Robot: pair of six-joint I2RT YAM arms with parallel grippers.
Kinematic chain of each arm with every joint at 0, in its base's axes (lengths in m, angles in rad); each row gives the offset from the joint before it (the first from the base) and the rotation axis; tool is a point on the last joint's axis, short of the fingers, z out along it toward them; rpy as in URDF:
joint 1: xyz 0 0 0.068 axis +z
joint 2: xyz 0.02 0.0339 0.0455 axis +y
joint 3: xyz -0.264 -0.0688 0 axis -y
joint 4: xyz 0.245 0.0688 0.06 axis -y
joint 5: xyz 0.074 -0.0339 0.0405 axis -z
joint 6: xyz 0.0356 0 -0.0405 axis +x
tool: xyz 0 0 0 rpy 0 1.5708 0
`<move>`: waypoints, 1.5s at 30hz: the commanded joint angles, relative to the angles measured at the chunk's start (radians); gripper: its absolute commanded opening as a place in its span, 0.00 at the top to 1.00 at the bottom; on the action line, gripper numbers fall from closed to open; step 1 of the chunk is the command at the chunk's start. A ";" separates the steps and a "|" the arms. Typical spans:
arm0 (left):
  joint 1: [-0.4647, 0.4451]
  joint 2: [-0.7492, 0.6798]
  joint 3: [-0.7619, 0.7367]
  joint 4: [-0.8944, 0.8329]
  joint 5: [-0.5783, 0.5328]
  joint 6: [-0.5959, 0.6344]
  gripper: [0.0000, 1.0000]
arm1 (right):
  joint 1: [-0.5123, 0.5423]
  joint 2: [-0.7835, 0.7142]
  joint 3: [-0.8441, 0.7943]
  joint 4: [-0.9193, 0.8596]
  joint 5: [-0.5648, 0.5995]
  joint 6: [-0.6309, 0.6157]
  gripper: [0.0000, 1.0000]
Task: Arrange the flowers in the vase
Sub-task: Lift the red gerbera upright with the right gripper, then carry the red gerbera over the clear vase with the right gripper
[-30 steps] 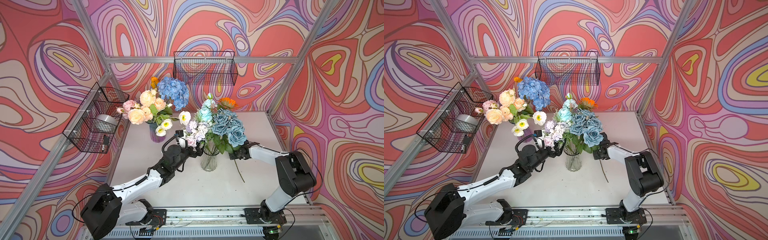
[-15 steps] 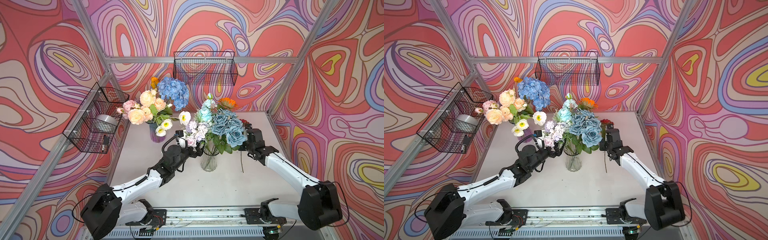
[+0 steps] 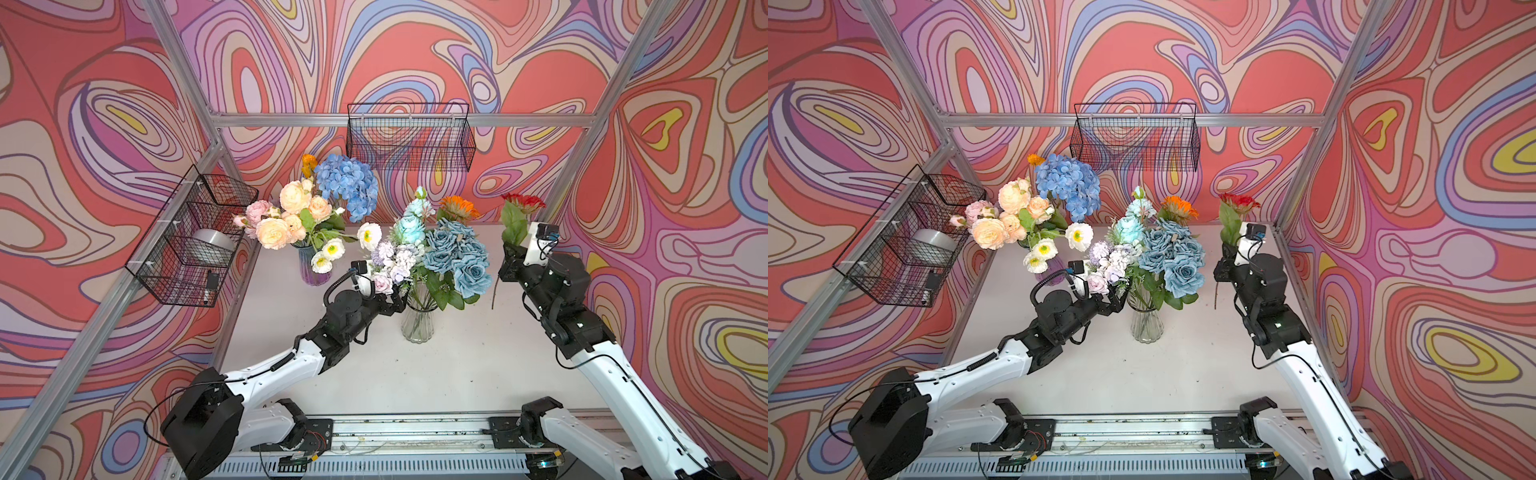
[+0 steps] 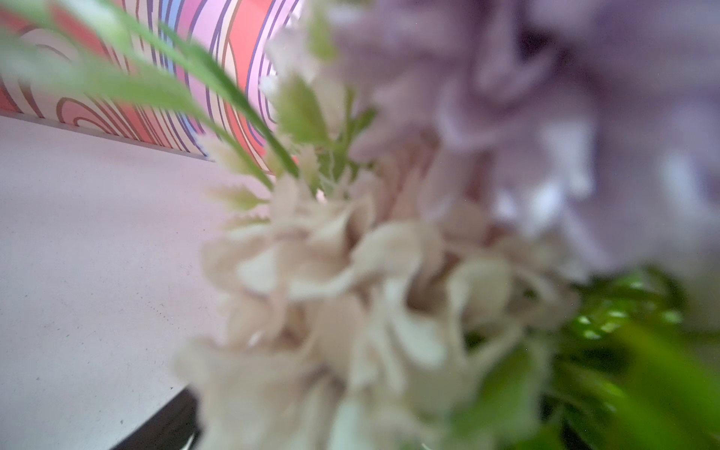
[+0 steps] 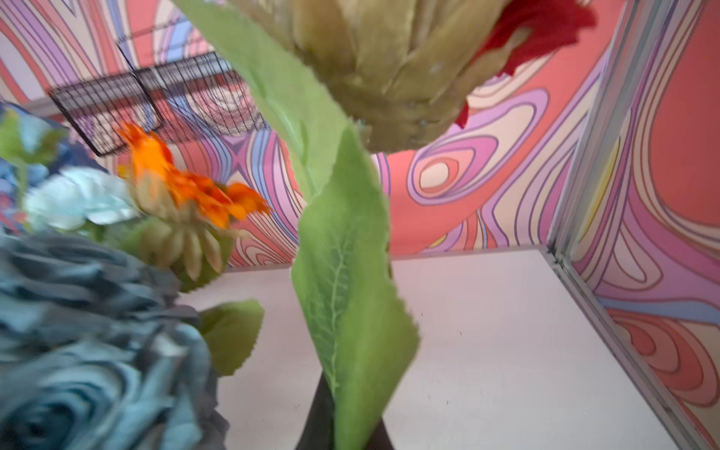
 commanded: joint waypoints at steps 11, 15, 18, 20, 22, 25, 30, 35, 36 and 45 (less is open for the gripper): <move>0.004 -0.009 0.031 0.021 0.005 0.000 0.02 | -0.003 0.011 0.372 -0.093 -0.362 0.100 1.00; 0.004 -0.009 0.035 0.016 0.007 0.000 0.02 | -0.003 0.030 0.392 0.018 -0.514 0.186 1.00; 0.004 -0.010 0.035 0.016 0.010 -0.004 0.02 | -0.004 0.051 0.395 0.120 -0.594 0.263 1.00; 0.004 -0.013 0.034 0.016 0.010 -0.003 0.02 | -0.003 0.070 0.400 0.172 -0.642 0.313 1.00; 0.004 -0.015 0.032 0.016 0.009 -0.005 0.02 | -0.003 0.091 0.397 0.233 -0.686 0.367 1.00; 0.004 -0.017 0.029 0.017 0.010 -0.005 0.02 | -0.003 0.105 0.399 0.262 -0.701 0.377 1.00; 0.004 -0.015 0.028 0.020 0.008 -0.002 0.02 | -0.004 0.088 0.398 0.187 -0.682 0.326 1.00; 0.004 -0.009 0.028 0.027 0.009 -0.008 0.02 | -0.003 0.065 0.422 -0.042 -0.633 0.198 1.00; 0.004 -0.009 0.028 0.028 0.010 -0.008 0.02 | -0.004 0.054 0.413 -0.068 -0.629 0.176 1.00; 0.004 -0.017 0.034 0.005 0.004 -0.002 0.02 | -0.003 0.008 0.391 -0.198 -0.746 0.141 1.00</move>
